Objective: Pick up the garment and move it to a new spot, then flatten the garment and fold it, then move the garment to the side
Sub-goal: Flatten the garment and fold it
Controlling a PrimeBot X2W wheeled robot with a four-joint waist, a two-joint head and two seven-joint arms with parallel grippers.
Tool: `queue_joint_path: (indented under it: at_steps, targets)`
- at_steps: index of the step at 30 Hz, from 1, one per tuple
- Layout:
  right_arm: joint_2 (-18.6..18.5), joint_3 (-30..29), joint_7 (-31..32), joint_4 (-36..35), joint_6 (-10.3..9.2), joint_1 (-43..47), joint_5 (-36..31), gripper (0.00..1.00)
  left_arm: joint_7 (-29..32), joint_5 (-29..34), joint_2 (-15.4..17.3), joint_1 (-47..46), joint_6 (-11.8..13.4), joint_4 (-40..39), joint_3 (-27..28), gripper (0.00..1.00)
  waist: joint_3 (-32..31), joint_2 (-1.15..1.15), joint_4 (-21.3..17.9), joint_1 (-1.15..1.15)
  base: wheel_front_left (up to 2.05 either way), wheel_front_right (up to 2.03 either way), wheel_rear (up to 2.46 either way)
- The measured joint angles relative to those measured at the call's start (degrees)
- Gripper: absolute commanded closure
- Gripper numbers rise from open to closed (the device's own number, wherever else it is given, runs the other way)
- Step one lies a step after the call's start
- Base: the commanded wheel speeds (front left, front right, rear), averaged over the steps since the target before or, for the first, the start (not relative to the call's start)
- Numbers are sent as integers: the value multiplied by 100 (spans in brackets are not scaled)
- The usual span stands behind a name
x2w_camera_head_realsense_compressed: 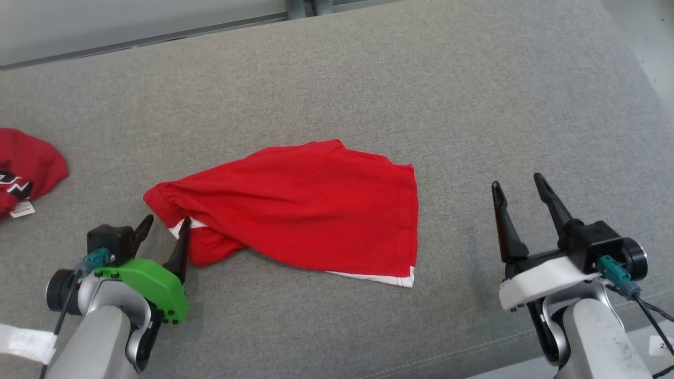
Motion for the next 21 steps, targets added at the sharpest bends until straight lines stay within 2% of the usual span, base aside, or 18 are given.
queue_joint_path:
  at_steps: [7,10,17,21]
  targets:
    - [-155,530,0,88,0,429,29,0,-388,-121,-77,592,258,-594,126,0,-247,-1,155,0,0,0,0]
    - [-185,903,0,204,0,655,82,0,-498,-158,-181,1032,501,-1116,174,0,-388,-2,279,0,0,0,0]
    - [-343,1548,0,644,0,794,24,0,-559,-201,-391,1512,879,-2011,191,0,-496,-1,487,0,0,0,0]
    - [-347,1647,0,970,0,772,-7,0,-552,-182,-442,1628,1003,-2364,134,0,-470,-1,609,0,0,0,0]
